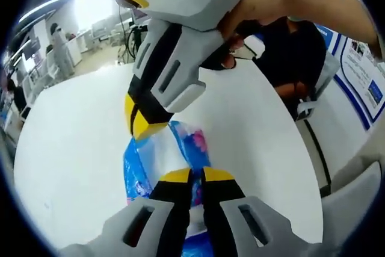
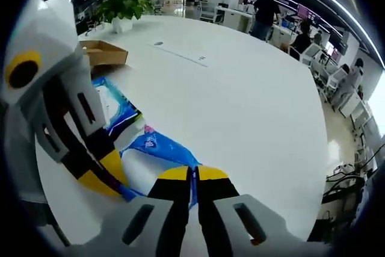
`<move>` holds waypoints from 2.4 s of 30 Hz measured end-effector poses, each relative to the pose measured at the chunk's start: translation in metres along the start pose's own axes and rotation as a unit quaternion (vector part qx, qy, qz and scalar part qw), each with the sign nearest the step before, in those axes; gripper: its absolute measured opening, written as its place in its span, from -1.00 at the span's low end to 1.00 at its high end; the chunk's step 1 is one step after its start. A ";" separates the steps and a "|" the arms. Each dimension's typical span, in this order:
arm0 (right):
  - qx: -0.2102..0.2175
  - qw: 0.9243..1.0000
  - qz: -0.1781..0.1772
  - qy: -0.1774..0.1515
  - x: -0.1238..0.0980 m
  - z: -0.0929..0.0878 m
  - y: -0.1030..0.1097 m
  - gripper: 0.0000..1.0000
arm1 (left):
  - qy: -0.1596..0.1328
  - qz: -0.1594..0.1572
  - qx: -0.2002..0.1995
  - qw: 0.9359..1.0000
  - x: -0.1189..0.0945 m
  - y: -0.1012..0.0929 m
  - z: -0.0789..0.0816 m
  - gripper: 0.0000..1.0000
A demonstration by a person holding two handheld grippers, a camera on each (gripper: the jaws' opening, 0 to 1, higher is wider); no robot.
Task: Operate the shoe box by opening the lid, removing the specified soft item, and placing it in the target area until the item is outside and the box remains undamaged.
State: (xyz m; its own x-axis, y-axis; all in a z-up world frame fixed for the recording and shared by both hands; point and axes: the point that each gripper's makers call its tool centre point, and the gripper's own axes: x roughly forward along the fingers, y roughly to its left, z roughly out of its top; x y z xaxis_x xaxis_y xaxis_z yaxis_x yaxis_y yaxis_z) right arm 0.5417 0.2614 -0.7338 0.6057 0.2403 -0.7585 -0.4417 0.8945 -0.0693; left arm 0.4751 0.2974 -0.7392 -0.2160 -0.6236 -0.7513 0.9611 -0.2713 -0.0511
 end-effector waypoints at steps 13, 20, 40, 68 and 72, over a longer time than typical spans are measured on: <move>-0.005 1.000 -0.007 -0.007 -0.019 0.014 0.006 -0.85 | -0.014 0.027 0.007 1.000 -0.022 0.003 0.011 -0.85; -0.007 1.000 -0.008 -0.010 -0.035 0.023 0.017 -0.75 | -0.022 0.038 -0.010 0.999 -0.039 -0.001 0.014 -0.81; -0.006 1.000 -0.015 -0.012 -0.078 0.038 0.061 -0.42 | -0.062 0.070 -0.078 0.993 -0.103 -0.033 0.009 -0.49; -0.015 0.998 0.019 -0.058 -0.111 0.074 0.146 0.08 | -0.103 0.142 -0.106 0.979 -0.228 -0.050 -0.037 0.01; -0.032 0.997 0.040 -0.062 -0.112 0.082 0.163 0.14 | -0.118 0.160 -0.121 0.972 -0.249 -0.050 -0.046 0.10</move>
State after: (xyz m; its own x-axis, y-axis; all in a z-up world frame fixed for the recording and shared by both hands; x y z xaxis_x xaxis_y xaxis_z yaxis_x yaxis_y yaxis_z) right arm 0.4564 0.4112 -0.6065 0.6425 0.3585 -0.6773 -0.5312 0.8454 -0.0564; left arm 0.4886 0.5001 -0.5796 0.0952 -0.8063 -0.5837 0.9917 0.1275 -0.0145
